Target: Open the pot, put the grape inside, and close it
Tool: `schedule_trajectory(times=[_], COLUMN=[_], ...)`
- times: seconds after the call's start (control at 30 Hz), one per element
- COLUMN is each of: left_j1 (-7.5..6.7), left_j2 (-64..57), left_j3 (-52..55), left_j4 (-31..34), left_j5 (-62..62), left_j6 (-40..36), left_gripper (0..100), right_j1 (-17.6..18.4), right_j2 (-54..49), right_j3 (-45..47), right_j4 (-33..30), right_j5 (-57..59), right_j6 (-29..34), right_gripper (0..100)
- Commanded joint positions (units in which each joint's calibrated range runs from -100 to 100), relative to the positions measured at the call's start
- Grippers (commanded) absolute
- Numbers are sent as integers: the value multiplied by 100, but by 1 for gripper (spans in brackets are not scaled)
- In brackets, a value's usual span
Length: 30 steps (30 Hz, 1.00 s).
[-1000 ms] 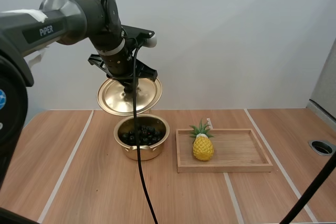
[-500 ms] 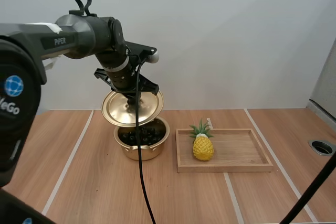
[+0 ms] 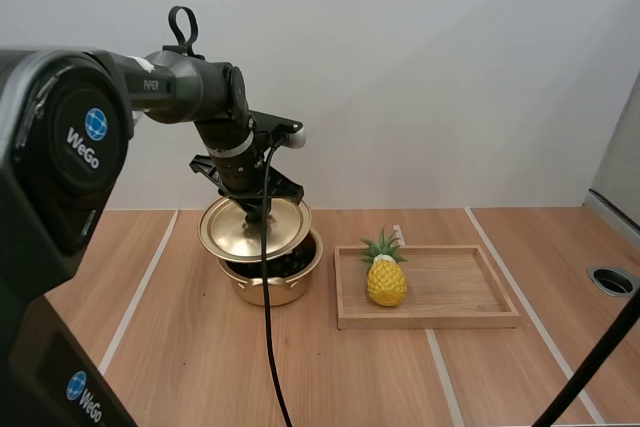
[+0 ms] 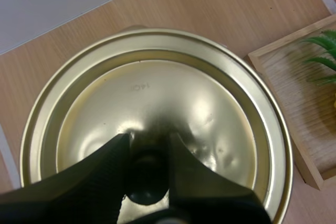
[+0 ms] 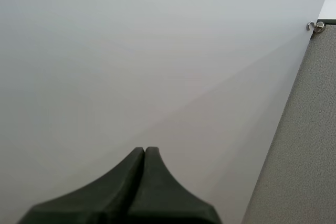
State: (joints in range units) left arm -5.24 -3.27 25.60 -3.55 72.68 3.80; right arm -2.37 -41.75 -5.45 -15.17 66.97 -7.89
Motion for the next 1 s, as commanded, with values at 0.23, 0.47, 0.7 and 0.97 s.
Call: schedule_trajectory(times=[0.23,0.47,0.7,0.97], left_j1=[-7,-7,-7,-7], left_j2=[298,462,521,719], left_j3=[7,7,7,7], left_j4=[-405,-405,-413,-527], left_j5=[-148,-148,-164,-149], left_j6=[196,273,345,520], left_gripper=[0,0,0,0], right_j1=[-29,-29,-29,-29], right_j2=[-68,-68,-68,-68], right_j3=[-54,-54,-54,-54], right_j4=[-17,-17,-17,-17], right_j5=[52,207,227,247], right_j6=[11,11,11,11], right_gripper=[0,0,0,0])
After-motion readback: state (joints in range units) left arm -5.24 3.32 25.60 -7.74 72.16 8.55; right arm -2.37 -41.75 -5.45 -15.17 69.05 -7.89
